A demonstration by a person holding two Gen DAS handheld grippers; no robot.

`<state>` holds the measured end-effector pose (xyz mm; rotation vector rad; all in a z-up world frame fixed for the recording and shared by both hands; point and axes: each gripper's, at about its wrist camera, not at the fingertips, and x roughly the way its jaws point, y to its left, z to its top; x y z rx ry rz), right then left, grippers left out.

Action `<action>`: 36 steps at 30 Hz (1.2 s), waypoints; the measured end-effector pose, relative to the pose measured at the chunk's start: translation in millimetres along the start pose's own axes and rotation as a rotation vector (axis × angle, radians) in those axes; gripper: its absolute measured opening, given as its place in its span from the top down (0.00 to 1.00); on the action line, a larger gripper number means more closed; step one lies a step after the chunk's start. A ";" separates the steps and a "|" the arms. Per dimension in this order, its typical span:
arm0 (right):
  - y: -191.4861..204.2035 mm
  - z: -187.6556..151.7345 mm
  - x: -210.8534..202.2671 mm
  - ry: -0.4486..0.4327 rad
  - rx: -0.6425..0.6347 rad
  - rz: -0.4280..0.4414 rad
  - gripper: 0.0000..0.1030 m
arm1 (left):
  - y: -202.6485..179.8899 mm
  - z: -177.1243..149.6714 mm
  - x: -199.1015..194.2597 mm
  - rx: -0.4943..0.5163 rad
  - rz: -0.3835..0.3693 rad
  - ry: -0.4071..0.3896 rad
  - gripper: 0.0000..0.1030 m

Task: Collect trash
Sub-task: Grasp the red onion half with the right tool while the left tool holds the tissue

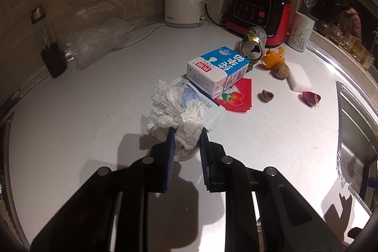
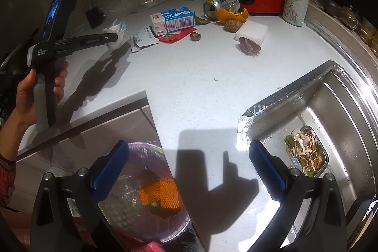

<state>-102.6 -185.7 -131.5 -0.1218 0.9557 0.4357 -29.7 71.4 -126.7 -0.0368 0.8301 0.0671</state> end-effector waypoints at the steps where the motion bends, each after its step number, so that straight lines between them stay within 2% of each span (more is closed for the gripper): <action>1: -1.8 3.1 0.5 -0.010 0.002 -0.007 0.02 | -0.7 0.6 -5.2 -0.001 -0.002 -0.007 0.80; 6: -25.0 36.3 13.3 -0.086 0.007 -0.063 0.02 | -13.1 -2.8 -37.2 0.006 -0.018 -0.042 0.80; 9: -48.7 64.4 33.0 -0.135 0.020 -0.064 0.02 | -21.1 -7.5 -55.8 -0.006 -0.049 -0.045 0.80; 13: -80.4 99.4 74.8 -0.130 0.039 -0.078 0.04 | -32.3 -16.9 -73.7 -0.035 -0.100 -0.028 0.80; 15: -95.0 110.7 96.1 -0.105 0.081 -0.056 0.15 | -38.8 -22.0 -78.8 -0.038 -0.106 -0.019 0.80; 18: -110.8 119.6 121.2 -0.079 0.139 -0.042 0.24 | -48.9 -29.0 -84.1 -0.027 -0.103 -0.007 0.80; 25: -122.5 128.4 146.1 -0.058 0.170 -0.032 0.34 | -57.9 -32.4 -88.3 -0.046 -0.118 0.012 0.80; 27: -121.0 130.3 147.7 -0.055 0.151 -0.035 0.53 | -59.4 -33.3 -89.2 -0.041 -0.112 0.011 0.80; 28: -120.8 130.8 147.8 -0.054 0.146 -0.038 0.55 | -59.8 -33.7 -89.3 -0.039 -0.107 0.010 0.80; 36: -116.5 123.6 126.5 -0.100 0.134 -0.018 0.60 | -60.1 -38.1 -94.5 -0.032 -0.097 0.016 0.80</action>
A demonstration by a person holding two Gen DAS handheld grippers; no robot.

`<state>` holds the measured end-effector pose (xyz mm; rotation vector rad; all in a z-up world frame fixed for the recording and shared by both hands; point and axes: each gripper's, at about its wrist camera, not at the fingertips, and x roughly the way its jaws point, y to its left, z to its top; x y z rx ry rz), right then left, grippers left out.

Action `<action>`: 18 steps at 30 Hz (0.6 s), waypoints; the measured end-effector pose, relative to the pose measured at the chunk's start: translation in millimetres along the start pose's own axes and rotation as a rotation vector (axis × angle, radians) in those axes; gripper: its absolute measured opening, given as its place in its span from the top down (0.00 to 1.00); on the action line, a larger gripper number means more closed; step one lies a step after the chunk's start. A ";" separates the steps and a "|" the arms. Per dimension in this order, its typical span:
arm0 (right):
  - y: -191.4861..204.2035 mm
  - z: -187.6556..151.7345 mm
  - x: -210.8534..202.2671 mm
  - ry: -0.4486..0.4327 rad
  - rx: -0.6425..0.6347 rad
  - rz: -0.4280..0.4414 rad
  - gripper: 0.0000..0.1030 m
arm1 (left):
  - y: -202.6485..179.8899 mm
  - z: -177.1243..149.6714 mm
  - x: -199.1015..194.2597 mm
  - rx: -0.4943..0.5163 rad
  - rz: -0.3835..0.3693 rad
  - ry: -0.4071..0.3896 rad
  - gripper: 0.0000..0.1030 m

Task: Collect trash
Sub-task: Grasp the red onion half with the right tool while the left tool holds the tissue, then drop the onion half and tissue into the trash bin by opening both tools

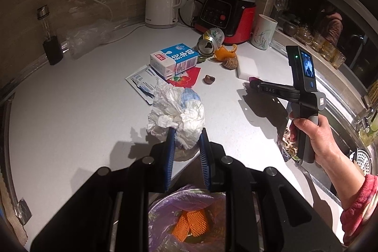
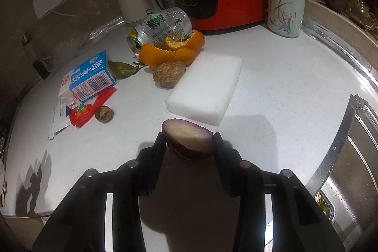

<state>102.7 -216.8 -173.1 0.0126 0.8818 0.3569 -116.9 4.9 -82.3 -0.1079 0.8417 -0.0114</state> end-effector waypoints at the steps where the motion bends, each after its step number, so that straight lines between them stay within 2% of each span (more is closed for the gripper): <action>1: 2.4 -1.3 -7.8 -0.007 -0.003 0.011 0.60 | 0.4 -0.7 -1.1 0.000 -0.002 0.001 0.80; 5: 23.7 -16.1 -50.7 -0.036 -0.042 0.040 0.60 | 1.6 -5.4 -6.9 0.015 -0.009 0.000 0.80; 8: 46.4 -39.6 -84.8 -0.037 -0.061 0.071 0.60 | 2.0 -13.0 -11.8 0.031 -0.021 0.003 0.80; 13: 92.9 -94.5 -133.4 -0.012 -0.099 0.106 0.60 | 4.1 -31.8 -23.3 0.063 -0.050 0.011 0.80; 18: 135.5 -155.0 -155.1 0.050 -0.110 0.127 0.59 | 8.9 -55.4 -37.4 0.100 -0.076 0.027 0.80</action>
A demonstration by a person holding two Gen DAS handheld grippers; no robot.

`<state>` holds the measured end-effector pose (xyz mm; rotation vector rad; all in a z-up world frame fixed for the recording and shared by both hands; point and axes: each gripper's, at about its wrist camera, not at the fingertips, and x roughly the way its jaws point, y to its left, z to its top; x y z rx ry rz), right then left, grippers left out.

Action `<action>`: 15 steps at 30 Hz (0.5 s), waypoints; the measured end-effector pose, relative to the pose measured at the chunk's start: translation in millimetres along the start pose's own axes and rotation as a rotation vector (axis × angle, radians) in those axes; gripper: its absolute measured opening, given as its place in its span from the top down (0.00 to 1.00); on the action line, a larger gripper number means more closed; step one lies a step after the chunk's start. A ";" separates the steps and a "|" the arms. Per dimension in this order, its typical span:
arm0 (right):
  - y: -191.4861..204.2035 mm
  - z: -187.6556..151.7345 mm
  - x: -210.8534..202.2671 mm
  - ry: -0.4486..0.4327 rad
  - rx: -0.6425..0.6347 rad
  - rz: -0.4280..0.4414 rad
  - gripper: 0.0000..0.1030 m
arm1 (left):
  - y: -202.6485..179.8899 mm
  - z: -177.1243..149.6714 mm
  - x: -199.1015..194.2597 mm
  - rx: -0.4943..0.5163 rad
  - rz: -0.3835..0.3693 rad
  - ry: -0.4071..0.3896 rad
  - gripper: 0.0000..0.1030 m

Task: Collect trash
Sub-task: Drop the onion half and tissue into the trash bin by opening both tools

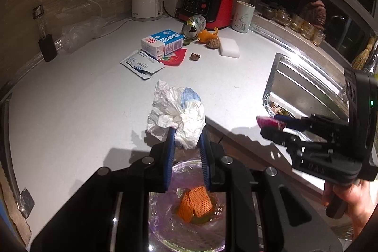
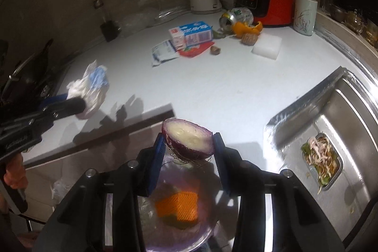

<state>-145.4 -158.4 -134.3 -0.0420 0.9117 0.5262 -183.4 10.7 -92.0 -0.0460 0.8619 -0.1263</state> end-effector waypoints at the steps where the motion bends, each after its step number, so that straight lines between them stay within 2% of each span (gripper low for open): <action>1: 8.0 -11.6 1.7 0.015 0.003 0.004 0.59 | 0.5 -5.4 -2.5 0.007 -0.007 0.004 0.80; 5: 29.8 -47.6 17.1 0.063 0.014 0.000 0.59 | 4.2 -24.1 -10.0 0.026 -0.025 0.028 0.80; 8: 39.2 -65.2 34.6 0.090 0.000 -0.034 0.57 | 6.0 -33.7 -15.0 0.045 -0.023 0.032 0.80; 11: 42.4 -79.2 53.5 0.140 -0.006 -0.084 0.24 | 7.9 -42.3 -18.4 0.055 -0.028 0.041 0.80; 15: 38.9 -86.5 47.7 0.144 0.044 -0.100 0.17 | 8.9 -51.8 -20.6 0.071 -0.030 0.050 0.80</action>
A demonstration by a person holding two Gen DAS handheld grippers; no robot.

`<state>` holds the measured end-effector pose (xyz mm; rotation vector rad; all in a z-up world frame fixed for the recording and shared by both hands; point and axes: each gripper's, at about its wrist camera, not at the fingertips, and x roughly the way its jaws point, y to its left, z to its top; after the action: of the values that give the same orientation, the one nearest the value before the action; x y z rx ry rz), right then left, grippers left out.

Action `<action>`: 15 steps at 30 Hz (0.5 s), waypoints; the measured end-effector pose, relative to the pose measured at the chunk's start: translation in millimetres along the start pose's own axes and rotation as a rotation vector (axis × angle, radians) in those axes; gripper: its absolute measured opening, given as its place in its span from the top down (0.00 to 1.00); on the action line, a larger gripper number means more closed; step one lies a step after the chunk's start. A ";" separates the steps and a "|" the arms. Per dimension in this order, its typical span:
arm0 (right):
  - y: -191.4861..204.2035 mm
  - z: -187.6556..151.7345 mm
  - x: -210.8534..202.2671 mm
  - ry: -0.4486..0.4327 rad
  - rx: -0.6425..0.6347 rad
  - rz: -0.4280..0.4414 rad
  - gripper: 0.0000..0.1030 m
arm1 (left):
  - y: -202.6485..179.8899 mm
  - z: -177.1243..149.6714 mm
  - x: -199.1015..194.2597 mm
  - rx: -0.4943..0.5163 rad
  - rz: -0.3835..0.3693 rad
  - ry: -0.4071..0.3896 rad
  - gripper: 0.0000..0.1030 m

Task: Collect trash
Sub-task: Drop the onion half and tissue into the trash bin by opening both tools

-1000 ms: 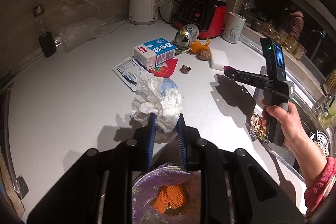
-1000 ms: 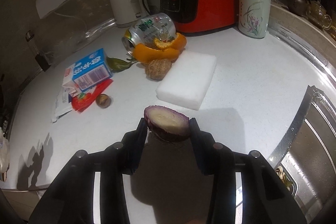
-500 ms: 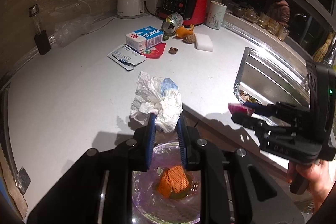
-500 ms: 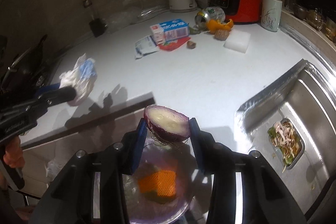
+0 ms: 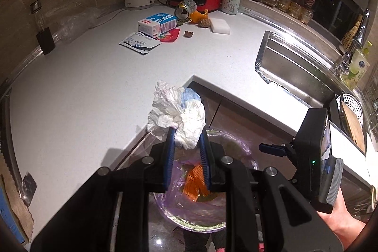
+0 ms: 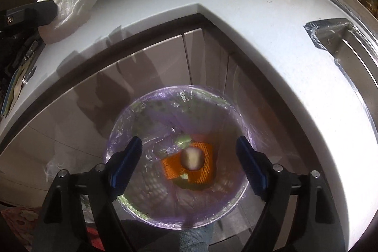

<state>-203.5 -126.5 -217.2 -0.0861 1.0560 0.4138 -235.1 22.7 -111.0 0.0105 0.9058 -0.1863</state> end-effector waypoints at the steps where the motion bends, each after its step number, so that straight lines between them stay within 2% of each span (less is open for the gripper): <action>1: -2.9 -0.4 -6.1 -0.013 0.017 -0.008 0.15 | -0.4 -2.5 -0.1 0.002 -0.003 0.002 0.80; 3: -10.9 0.5 -20.1 -0.044 0.053 -0.025 0.10 | -2.4 -6.1 1.9 0.009 -0.009 0.010 0.80; 10: -35.2 8.7 -73.1 -0.152 0.127 -0.066 0.07 | -18.8 -18.2 19.1 0.046 -0.043 0.049 0.80; 15: -41.9 14.4 -93.6 -0.199 0.136 -0.087 0.05 | -30.6 -29.9 39.8 0.069 -0.060 0.099 0.80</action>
<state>-215.6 -188.3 -135.0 0.0298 0.8778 0.2650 -239.6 -11.0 -158.5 0.0566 0.9992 -0.2747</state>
